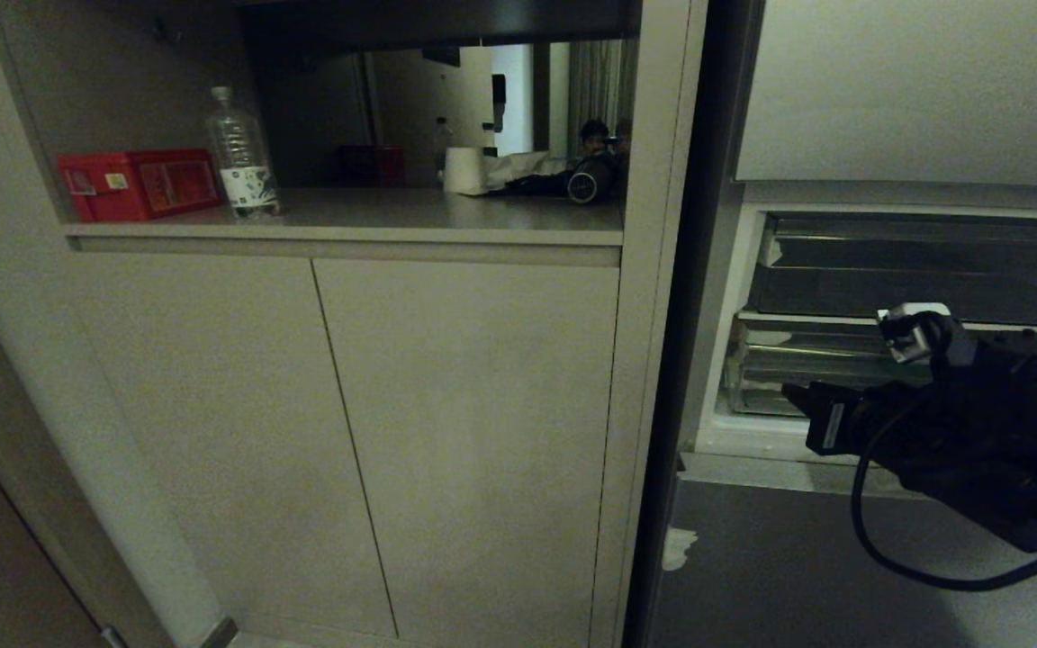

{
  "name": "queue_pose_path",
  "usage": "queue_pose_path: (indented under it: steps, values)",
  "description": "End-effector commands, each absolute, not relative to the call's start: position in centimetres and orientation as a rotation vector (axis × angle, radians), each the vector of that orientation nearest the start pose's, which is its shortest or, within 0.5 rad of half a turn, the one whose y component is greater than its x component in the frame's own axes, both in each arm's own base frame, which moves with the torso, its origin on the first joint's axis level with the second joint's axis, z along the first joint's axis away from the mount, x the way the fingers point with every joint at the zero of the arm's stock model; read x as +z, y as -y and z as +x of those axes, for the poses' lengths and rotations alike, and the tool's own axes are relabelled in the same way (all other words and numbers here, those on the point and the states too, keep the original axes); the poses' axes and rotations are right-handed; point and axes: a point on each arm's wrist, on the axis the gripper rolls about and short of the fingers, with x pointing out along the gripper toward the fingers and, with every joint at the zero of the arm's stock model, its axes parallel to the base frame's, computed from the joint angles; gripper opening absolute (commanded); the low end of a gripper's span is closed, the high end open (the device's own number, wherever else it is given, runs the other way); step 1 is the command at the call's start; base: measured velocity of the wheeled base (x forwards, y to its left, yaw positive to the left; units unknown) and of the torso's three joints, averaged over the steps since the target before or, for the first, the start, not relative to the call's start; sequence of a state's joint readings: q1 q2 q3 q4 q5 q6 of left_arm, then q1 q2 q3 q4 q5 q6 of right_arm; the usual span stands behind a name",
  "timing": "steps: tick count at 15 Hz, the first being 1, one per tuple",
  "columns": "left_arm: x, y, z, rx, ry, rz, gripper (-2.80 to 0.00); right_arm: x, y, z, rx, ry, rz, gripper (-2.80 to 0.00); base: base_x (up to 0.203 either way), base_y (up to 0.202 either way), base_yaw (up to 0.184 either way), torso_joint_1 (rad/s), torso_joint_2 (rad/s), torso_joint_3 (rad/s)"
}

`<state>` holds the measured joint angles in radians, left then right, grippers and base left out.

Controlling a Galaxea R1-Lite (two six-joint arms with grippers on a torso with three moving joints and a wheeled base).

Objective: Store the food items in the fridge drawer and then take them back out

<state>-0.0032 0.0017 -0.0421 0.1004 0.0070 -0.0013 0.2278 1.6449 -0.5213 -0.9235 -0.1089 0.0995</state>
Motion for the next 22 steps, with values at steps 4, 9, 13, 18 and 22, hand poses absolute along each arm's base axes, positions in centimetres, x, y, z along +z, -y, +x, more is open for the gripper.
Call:
queue_pose_path:
  steps: [4,9,13,18,22]
  values:
    - [7.7,0.0,-2.6,0.005,-0.059,-0.001,-2.8,13.8,-5.9,27.4,0.084,-0.238,0.053,0.0,0.0,0.0,0.0,0.0,0.0,0.0]
    - [7.7,0.0,-2.6,0.005,-0.061,-0.001,-2.8,11.3,-6.3,30.8,0.076,-0.152,0.068,0.0,0.0,0.0,0.0,0.0,0.0,0.0]
    - [7.7,0.0,-2.6,0.005,-0.059,-0.001,-2.8,10.5,-5.9,33.6,0.038,-0.093,0.076,0.0,0.0,0.0,0.0,0.0,0.0,0.0]
    - [7.7,0.0,-2.6,0.005,-0.06,-0.001,-2.8,9.6,-5.0,35.0,-0.001,-0.1,0.071,0.0,0.0,0.0,0.0,0.0,0.0,0.0]
    - [7.7,0.0,-2.6,0.005,-0.061,-0.001,-2.8,9.3,-3.8,36.4,-0.038,-0.084,0.075,0.0,0.0,0.0,0.0,0.0,0.0,0.0]
